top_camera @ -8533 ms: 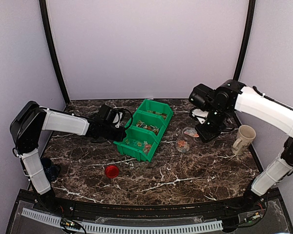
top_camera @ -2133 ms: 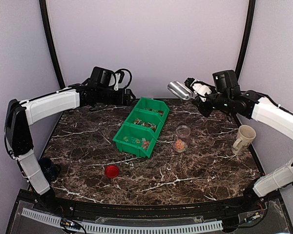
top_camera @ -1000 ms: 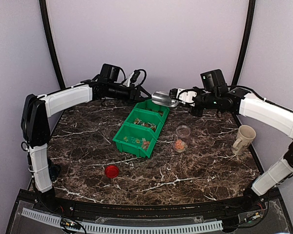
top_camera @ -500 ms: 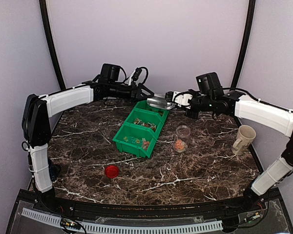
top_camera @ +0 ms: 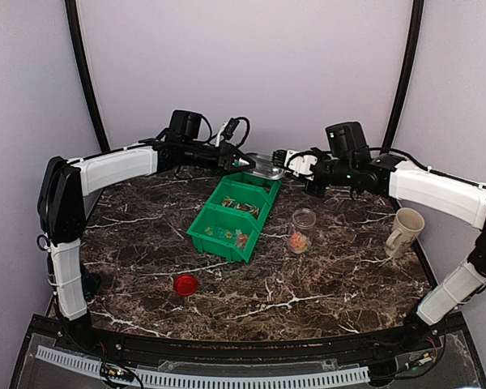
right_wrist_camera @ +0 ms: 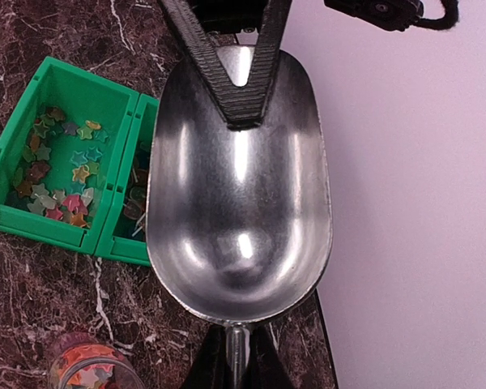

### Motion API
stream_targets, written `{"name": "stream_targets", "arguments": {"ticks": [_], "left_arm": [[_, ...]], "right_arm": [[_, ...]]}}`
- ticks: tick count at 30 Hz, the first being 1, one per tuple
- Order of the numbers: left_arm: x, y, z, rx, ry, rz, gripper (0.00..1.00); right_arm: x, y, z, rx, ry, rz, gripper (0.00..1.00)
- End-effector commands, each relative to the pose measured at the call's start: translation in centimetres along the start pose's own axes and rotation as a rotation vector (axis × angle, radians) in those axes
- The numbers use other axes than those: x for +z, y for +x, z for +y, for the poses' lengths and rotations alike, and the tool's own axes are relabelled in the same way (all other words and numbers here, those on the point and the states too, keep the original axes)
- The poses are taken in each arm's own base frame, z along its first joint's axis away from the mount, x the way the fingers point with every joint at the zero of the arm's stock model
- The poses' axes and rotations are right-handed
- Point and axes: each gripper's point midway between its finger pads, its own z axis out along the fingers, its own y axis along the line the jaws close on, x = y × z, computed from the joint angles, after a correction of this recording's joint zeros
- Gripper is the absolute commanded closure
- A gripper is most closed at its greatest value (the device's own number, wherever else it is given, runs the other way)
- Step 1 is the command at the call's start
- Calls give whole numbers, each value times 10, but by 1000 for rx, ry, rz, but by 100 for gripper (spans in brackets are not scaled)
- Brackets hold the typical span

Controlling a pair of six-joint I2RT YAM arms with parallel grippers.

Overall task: Pack the candies
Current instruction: Pass from the right arm to the left

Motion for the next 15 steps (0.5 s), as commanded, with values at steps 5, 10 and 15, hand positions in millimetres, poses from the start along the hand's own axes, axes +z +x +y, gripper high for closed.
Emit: {"name": "stream_targets", "arguments": {"ticks": [5,10,15], "left_arm": [[-5,0,-3,1,26,-16,100],[-6,2,-6,-4,56,-23,100],[-9,3,-9,-6,85,-34,100]], "right_arm": [[-21,-30,-17,-16,115,-145,100],[-30,-26,-15,25,116,-184,83],[-37,-27,-22,70,123,-235,71]]}}
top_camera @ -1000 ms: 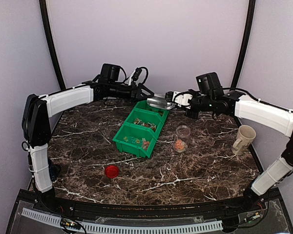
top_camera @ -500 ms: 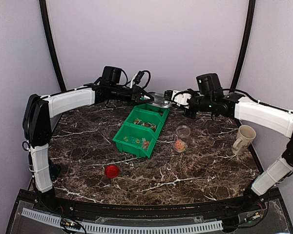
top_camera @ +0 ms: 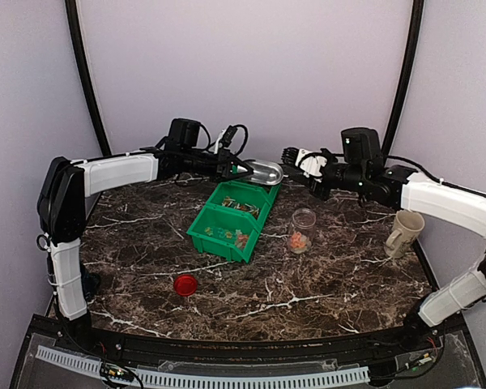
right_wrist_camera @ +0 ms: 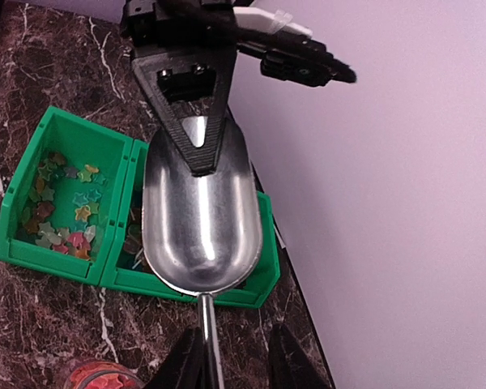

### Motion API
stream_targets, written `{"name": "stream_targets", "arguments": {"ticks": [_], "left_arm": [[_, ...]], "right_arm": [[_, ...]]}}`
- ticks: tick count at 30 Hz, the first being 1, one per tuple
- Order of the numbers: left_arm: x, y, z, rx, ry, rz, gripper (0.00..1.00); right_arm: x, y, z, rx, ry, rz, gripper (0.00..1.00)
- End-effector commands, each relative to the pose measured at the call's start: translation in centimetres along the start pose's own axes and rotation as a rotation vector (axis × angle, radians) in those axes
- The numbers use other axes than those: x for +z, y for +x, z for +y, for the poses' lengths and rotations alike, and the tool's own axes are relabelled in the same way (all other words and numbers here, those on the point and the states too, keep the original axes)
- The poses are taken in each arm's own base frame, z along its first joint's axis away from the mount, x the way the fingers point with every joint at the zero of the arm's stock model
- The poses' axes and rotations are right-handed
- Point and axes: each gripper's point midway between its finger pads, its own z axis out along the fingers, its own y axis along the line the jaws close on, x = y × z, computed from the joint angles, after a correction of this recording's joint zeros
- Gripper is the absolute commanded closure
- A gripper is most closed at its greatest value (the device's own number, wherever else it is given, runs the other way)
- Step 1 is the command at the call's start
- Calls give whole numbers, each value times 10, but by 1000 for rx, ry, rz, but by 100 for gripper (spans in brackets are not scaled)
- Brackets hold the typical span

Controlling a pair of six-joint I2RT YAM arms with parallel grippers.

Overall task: Pack the candies
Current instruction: Pass from the right arm to the left, then pass from the left arm to the right

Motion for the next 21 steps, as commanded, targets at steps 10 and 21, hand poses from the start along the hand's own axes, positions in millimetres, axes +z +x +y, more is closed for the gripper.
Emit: {"name": "stream_targets", "arguments": {"ticks": [10,21], "left_arm": [[-19,-11,-26,36,107,-59,100],[-21,-14,-35,34,139,-60,100]], "right_arm": [[-15,-23,-21,33,35,-171,63],[-5,-14,-1,18,-75,-145,59]]}}
